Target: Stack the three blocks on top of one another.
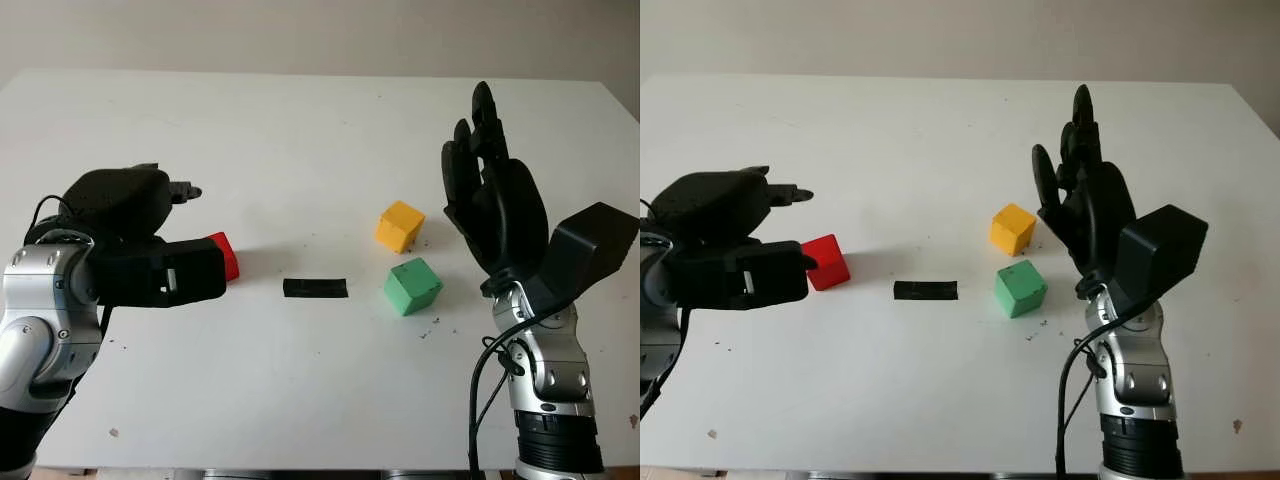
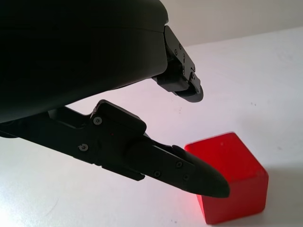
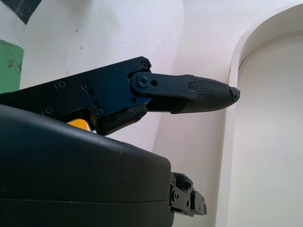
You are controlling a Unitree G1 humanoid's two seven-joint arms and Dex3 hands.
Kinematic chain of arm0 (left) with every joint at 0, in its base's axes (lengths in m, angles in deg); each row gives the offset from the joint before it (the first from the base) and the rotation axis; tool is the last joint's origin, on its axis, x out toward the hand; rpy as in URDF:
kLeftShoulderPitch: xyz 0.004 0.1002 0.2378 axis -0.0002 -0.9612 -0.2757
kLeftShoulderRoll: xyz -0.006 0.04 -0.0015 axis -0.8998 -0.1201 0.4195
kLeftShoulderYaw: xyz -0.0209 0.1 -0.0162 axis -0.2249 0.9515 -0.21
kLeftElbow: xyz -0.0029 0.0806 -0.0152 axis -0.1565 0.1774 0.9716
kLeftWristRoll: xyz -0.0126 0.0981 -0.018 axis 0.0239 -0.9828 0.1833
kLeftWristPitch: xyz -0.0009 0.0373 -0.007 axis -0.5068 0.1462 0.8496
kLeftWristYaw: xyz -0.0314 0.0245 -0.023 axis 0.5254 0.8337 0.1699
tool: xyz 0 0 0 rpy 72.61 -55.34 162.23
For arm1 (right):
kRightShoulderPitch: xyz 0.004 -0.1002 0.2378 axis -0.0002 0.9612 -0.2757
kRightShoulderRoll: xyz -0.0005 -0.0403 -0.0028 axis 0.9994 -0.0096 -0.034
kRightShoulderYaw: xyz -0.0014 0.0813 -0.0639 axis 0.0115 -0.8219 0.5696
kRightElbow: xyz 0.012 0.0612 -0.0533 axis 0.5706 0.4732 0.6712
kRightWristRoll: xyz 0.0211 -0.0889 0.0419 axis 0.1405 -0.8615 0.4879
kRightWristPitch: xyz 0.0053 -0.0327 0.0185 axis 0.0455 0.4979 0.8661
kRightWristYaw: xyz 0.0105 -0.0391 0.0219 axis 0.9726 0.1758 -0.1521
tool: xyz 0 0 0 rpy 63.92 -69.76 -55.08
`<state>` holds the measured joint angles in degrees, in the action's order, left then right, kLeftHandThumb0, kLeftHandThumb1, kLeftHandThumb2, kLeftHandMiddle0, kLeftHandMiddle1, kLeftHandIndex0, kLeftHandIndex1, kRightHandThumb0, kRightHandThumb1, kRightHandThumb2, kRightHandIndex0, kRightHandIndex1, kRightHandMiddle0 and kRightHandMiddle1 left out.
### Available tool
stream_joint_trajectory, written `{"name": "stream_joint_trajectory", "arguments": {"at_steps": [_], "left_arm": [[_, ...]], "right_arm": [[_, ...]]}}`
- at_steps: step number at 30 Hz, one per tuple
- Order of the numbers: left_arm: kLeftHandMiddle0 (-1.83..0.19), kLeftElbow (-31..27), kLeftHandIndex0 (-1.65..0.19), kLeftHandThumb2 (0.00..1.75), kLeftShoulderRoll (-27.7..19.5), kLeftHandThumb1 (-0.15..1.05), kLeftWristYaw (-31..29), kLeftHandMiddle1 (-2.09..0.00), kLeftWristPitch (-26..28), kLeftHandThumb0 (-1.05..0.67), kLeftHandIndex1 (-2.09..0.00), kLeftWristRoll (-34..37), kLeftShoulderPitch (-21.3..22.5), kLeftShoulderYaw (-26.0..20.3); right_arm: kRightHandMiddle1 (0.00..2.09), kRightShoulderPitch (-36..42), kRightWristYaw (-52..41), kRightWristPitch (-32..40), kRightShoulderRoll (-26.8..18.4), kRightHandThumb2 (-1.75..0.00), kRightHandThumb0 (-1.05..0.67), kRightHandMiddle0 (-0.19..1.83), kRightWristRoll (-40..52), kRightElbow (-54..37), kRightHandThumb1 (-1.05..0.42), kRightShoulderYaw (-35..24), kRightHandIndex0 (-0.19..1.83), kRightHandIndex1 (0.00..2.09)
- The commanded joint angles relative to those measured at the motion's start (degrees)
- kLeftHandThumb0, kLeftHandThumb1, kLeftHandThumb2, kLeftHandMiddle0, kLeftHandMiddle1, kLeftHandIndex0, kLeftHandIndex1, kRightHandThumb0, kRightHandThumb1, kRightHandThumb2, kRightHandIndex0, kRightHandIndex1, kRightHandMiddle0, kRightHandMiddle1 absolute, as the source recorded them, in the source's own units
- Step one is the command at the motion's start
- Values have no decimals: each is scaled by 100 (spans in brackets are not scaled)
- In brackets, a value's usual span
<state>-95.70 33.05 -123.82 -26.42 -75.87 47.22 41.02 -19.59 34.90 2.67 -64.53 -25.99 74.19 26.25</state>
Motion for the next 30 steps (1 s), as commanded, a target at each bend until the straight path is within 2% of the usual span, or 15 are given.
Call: {"name": "stream_joint_trajectory", "arguments": {"at_steps": [1,16,25,30], "left_arm": [[-12,54,-48,5,75,95,-3,-5,-9,-86,-8,-96,115,89],[-7,-260,-46,6,99,102,-475,-5,-150,-90,-6,-174,-65,83],[-9,-320,-47,7,163,104,-532,-5,-182,-90,-6,-370,-81,111],[-10,-252,-48,14,195,105,-375,-6,-262,-91,-7,-565,-113,148]], "right_arm": [[0,1,15,3,-43,-49,-78,-19,-5,-128,-105,-10,-19,0],[0,10,82,100,-7,-50,-74,-19,-43,-187,-105,24,-19,0],[0,25,87,31,-7,-52,-73,-19,-119,-170,-105,56,-19,0],[0,22,77,-13,11,-53,-72,-19,-134,-153,-105,63,-19,0]]}}
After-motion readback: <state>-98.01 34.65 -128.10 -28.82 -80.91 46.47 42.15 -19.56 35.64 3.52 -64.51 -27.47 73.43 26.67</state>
